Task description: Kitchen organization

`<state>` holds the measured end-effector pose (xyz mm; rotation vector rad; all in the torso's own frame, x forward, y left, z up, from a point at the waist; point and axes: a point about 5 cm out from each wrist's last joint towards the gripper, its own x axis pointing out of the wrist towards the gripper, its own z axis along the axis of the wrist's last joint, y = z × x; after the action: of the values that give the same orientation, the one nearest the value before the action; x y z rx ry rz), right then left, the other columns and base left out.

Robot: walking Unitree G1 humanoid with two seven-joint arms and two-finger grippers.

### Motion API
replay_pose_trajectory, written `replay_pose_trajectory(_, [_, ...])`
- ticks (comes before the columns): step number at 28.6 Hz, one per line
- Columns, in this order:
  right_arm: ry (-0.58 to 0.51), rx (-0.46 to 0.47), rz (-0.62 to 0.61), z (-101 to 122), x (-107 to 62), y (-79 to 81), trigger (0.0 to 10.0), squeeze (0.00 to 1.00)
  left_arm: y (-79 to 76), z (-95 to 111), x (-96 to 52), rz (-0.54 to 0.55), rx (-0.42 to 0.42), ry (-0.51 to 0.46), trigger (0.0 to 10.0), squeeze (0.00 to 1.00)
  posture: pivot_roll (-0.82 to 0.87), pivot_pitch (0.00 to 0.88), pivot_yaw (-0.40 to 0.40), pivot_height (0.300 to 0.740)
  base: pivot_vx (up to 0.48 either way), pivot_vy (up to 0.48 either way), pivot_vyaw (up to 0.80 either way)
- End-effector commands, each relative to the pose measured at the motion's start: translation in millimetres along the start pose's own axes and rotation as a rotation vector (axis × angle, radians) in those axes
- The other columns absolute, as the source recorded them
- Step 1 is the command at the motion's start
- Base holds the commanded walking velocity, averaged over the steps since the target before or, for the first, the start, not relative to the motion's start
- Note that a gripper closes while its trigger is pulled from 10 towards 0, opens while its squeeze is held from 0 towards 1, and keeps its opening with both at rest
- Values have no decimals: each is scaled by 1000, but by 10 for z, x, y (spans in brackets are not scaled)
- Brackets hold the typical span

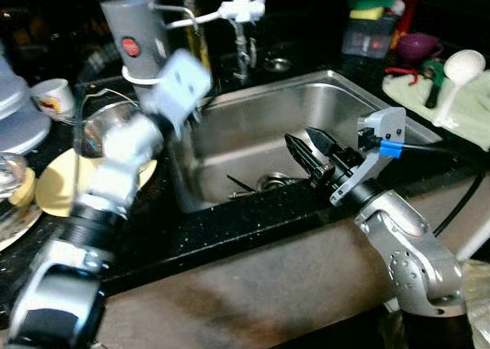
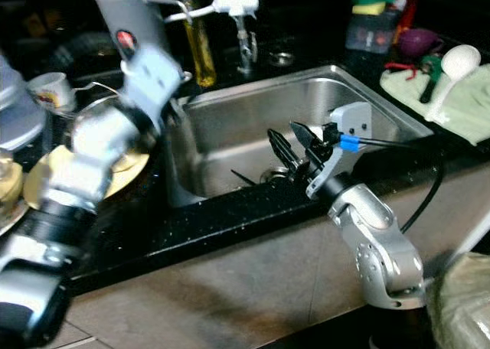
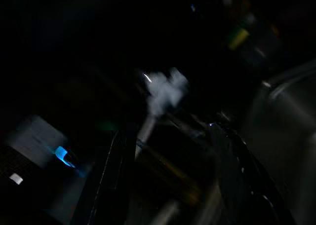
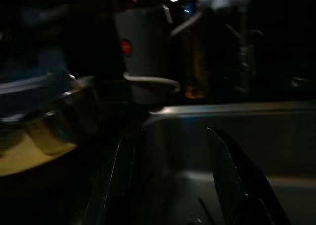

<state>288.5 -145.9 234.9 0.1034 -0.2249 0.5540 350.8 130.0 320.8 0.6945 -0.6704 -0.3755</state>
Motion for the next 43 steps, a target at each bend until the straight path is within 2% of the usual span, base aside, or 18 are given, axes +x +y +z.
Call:
replay_pose_trajectory(1, [-1, 7, 15, -19, 29, 24, 10000, 0, -66, -96, -45, -36, 22, 39, 10000, 0, -145, 0, 65, 740, 0, 0, 0])
replay_pose_trajectory(5, [-4, 10, 17, -20, 45, 29, 10000, 0, -51, -111, -42, -34, 33, 36, 10000, 0, -147, 0, 66, 740, 0, 0, 0])
replay_pose_trajectory(8, [-3, 14, 23, -29, 46, 46, 10000, 0, -102, -165, -81, -97, 146, 71, 10000, 0, -149, 0, 67, 740, 0, 0, 0])
replay_pose_trajectory(9, [-3, 14, 23, -29, 46, 46, 10000, 0, -102, -165, -81, -97, 146, 71, 10000, 0, -149, 0, 67, 740, 0, 0, 0])
replay_pose_trajectory(11, [3, 14, 27, -41, 37, 49, 10000, 0, -99, -191, -116, -124, 236, 103, 10000, 0, -148, 0, 66, 740, 0, 0, 0])
replay_pose_trajectory(12, [12, 6, 37, -58, 30, 56, 10000, 0, -84, -232, -144, -143, 316, 135, 10000, 0, -146, 0, 67, 740, 0, 0, 0])
replay_pose_trajectory(13, [12, 6, 37, -58, 30, 56, 10000, 0, -84, -232, -144, -143, 316, 135, 10000, 0, -146, 0, 67, 740, 0, 0, 0])
replay_pose_trajectory(15, [29, -2, 69, -97, 22, 99, 10000, 0, -18, -366, -225, -180, 487, 211, 10000, 0, -141, 0, 61, 740, 0, 0, 0])
replay_pose_trajectory(18, [31, -2, 81, -106, 22, 120, 10000, 0, 26, -414, -260, -184, 533, 236, 10000, 0, -141, 0, 61, 740, 0, 0, 0])
replay_pose_trajectory(19, [30, 1, 89, -108, 25, 134, 10000, 0, 103, -450, -292, -178, 574, 260, 10000, 0, -136, 0, 57, 740, 0, 0, 0])
replay_pose_trajectory(21, [30, 1, 89, -108, 25, 134, 10000, 0, 103, -450, -292, -178, 574, 260, 10000, 0, -136, 0, 57, 740, 0, 0, 0])
replay_pose_trajectory(24, [29, 6, 103, -113, 36, 155, 10000, 0, 406, -598, -396, -144, 614, 387, 10000, 0, -128, 5, 55, 740, 0, 0, 0])
replay_pose_trajectory(25, [29, 6, 103, -113, 36, 155, 10000, 0, 406, -598, -396, -144, 614, 387, 10000, 0, -128, 5, 55, 740, 0, 0, 0])
replay_pose_trajectory(27, [30, 7, 107, -115, 39, 162, 10000, 0, 522, -669, -447, -138, 620, 454, 10000, 0, -128, 8, 56, 740, 0, 0, 0])
replay_pose_trajectory(30, [30, 7, 107, -114, 39, 163, 10000, 0, 552, -694, -463, -137, 619, 480, 10000, 0, -129, 8, 57, 740, 0, 0, 0])
replay_pose_trajectory(31, [31, 8, 107, -113, 38, 165, 10000, 0, 605, -752, -504, -114, 581, 540, 10000, 0, -130, 11, 61, 740, 0, 0, 0])
replay_pose_trajectory(38, [34, 5, 100, -121, 25, 154, 10000, 0, 692, -835, -581, -109, 577, 629, 10000, 0, -128, 9, 57, 740, 0, 0, 0])
replay_pose_trajectory(43, [35, 5, 106, -122, 29, 159, 10000, 0, 686, -897, -611, -135, 551, 669, 10000, 0, -128, 6, 57, 740, 0, 0, 0])
